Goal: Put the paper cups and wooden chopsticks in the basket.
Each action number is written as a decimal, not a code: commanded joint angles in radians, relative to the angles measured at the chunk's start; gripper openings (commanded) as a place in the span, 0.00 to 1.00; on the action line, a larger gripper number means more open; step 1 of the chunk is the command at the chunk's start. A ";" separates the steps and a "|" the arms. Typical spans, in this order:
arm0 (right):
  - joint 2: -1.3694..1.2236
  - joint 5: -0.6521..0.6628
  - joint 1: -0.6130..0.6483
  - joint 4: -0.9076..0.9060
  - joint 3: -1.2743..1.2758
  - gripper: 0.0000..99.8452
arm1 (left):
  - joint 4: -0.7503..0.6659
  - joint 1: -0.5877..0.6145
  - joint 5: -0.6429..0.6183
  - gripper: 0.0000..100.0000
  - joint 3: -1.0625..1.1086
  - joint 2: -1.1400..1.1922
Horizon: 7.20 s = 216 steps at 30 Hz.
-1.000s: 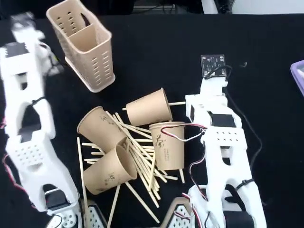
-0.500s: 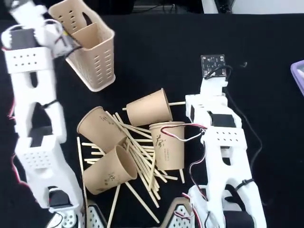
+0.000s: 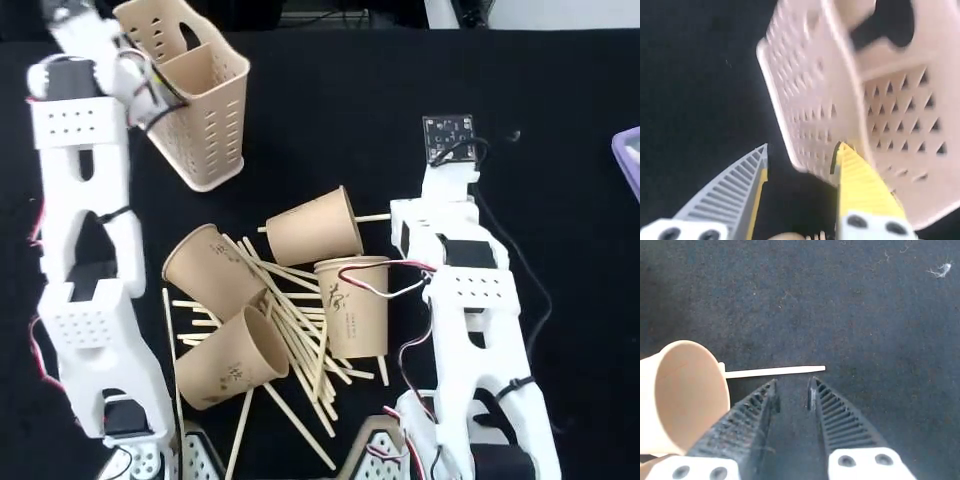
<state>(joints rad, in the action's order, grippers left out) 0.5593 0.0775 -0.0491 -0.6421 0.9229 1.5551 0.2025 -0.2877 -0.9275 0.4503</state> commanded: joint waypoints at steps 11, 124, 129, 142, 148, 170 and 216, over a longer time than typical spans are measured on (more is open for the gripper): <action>-0.005 -0.003 -0.005 0.025 -0.004 0.11 | 0.143 -0.016 -0.015 0.22 -0.292 -0.020; -0.371 0.031 0.069 -0.037 -0.555 0.01 | -0.120 -0.314 0.006 0.22 0.493 -0.614; -0.371 0.034 0.069 -0.038 -0.550 0.01 | -0.144 -0.318 -0.031 0.25 0.598 -0.575; -0.363 0.028 0.069 -0.044 -0.492 0.01 | -0.353 -0.320 0.063 0.09 0.846 -0.540; -0.361 0.025 0.132 -0.057 -0.481 0.01 | -0.359 -0.229 0.175 0.03 0.840 -0.531; -0.360 0.023 0.213 -0.400 -0.694 0.01 | -0.015 -0.170 0.358 0.05 0.504 -0.482; 0.070 0.110 0.201 -0.572 -0.328 0.17 | -0.057 0.104 0.367 0.25 1.104 -1.088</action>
<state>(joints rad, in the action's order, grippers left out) 0.5777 0.1772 0.1626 -1.4001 0.3583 1.5551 0.2302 0.0483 -0.0637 -0.5224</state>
